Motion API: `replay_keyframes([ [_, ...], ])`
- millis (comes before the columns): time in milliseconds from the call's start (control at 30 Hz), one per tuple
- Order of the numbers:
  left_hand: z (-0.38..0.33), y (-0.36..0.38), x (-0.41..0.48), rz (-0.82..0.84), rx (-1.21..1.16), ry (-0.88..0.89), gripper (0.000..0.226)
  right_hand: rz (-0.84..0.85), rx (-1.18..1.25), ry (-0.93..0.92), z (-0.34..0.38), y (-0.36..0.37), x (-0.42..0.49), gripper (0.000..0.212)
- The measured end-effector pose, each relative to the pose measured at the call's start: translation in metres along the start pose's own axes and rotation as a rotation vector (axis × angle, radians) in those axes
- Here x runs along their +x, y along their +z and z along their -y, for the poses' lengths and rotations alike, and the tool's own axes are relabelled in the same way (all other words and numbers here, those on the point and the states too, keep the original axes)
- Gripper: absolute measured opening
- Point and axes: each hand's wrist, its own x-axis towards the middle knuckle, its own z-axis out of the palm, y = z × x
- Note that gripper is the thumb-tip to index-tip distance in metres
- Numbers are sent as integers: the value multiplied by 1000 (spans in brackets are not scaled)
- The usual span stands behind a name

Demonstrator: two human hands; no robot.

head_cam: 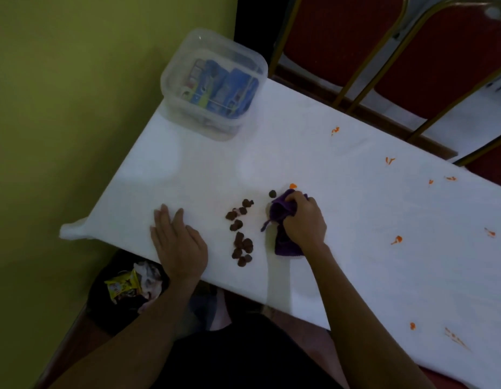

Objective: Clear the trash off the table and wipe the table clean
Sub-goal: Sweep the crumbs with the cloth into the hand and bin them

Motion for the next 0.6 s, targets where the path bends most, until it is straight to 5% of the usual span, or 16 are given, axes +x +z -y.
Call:
replay_keyframes([
  [200,1,2,0,-56,8,15,43,85,-76,-222,47,26,8,46],
  [367,1,2,2,-43,10,8,43,357,-189,-467,75,17,10,45],
  [600,-1,0,2,-29,20,-5,45,256,-109,-96,-8,-19,-18,45],
])
